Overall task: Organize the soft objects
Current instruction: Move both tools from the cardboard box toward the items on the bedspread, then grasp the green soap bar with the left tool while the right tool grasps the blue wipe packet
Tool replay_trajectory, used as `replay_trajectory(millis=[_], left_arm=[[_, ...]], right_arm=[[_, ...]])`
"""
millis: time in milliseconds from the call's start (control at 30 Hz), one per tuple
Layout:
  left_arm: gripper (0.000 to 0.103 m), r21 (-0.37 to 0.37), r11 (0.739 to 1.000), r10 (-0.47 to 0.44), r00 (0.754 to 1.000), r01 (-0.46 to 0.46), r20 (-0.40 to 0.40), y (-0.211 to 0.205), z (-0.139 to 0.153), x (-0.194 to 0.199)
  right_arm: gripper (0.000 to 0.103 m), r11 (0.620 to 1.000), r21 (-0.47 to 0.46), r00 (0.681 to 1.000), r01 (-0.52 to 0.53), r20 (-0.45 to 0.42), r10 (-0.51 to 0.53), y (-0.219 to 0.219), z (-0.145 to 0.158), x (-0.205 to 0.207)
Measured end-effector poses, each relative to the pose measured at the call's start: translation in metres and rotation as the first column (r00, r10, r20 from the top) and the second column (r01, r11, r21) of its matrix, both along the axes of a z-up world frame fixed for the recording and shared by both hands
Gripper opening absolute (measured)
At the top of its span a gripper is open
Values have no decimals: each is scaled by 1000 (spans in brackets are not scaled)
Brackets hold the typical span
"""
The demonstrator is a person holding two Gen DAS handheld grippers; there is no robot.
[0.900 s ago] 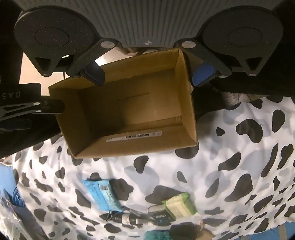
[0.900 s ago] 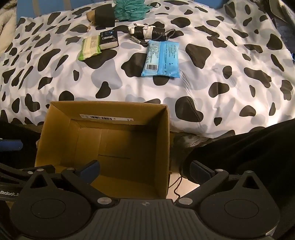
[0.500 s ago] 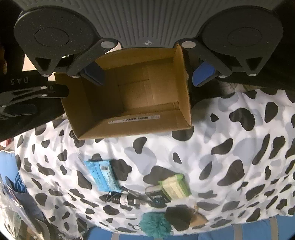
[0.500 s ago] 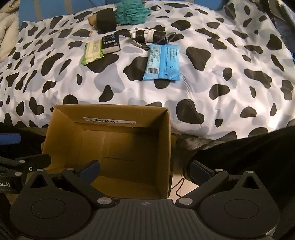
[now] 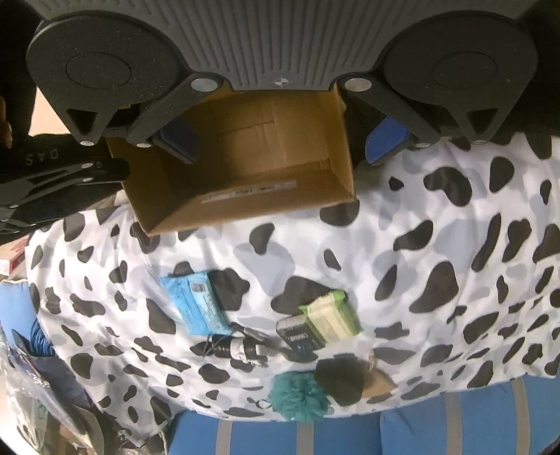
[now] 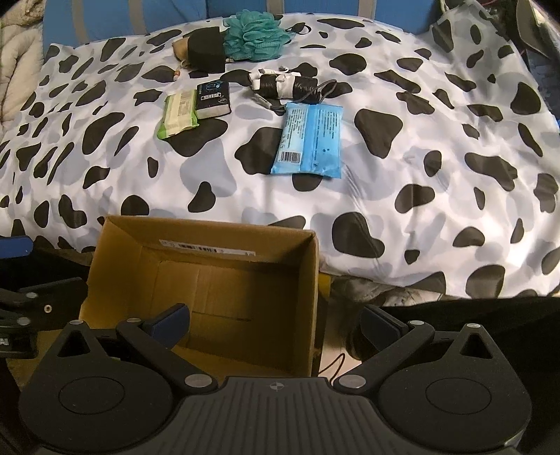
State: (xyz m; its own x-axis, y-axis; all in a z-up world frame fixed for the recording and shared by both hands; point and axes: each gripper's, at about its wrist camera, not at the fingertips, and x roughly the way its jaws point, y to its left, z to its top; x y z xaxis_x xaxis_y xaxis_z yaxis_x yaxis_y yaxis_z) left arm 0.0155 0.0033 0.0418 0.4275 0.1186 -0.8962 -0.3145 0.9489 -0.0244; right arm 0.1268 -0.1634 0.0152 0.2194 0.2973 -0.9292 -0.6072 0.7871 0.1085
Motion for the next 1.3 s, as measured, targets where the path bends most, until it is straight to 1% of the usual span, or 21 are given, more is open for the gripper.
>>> replay_trajectory(millis=[67,133,333,400,500,533,633,667,833,900,1000,1100,1167,1300], left_arm=[[103,18,1000,-4,1000,4,8,3,1,4],[103,17,1000,-12,1000,12,17,8,1,9],[103,-8,1000,-3,999,3,40,26,2,22],[103,-27,1000,-4,999,5,50,33,2,26],[103,-48,999,1,999,1,37,43,-2,35],[103,-43,999,14,999,-12,39,46,-3,38],[103,38,996,73,996,-75,43,56,-2,48],[103,50,995,84,995,-86,57,61,-1,51],[103,40,994,97,990,-102,102,84,4,69],[103,59,994,91,991,-97,102,88,2,78],[103,63,995,74,994,-80,86,95,-4,90],[103,52,996,61,995,-66,82,103,-9,101],[103,51,997,45,995,-50,92,106,-12,107],[103,76,996,36,993,-45,113,111,-17,114]], right_arm=[[103,1000,4,1000,-7,10,7,3,0,6],[103,1000,3,1000,-14,24,14,7,1,12],[103,999,0,995,-33,90,33,18,0,35],[103,999,2,994,-34,107,34,20,-1,43],[103,999,19,993,-35,113,33,22,-5,54],[103,999,25,993,-31,114,28,22,-6,58],[103,999,41,994,-14,109,9,24,-12,73],[103,999,45,994,-7,108,2,25,-13,76],[103,999,52,992,15,121,-21,29,-19,95],[103,998,55,991,20,129,-27,32,-21,103],[103,998,60,990,29,133,-36,37,-25,115],[103,997,73,990,32,132,-42,43,-30,127],[103,997,74,990,37,132,-46,48,-34,133],[103,997,67,989,38,139,-47,58,-45,146]])
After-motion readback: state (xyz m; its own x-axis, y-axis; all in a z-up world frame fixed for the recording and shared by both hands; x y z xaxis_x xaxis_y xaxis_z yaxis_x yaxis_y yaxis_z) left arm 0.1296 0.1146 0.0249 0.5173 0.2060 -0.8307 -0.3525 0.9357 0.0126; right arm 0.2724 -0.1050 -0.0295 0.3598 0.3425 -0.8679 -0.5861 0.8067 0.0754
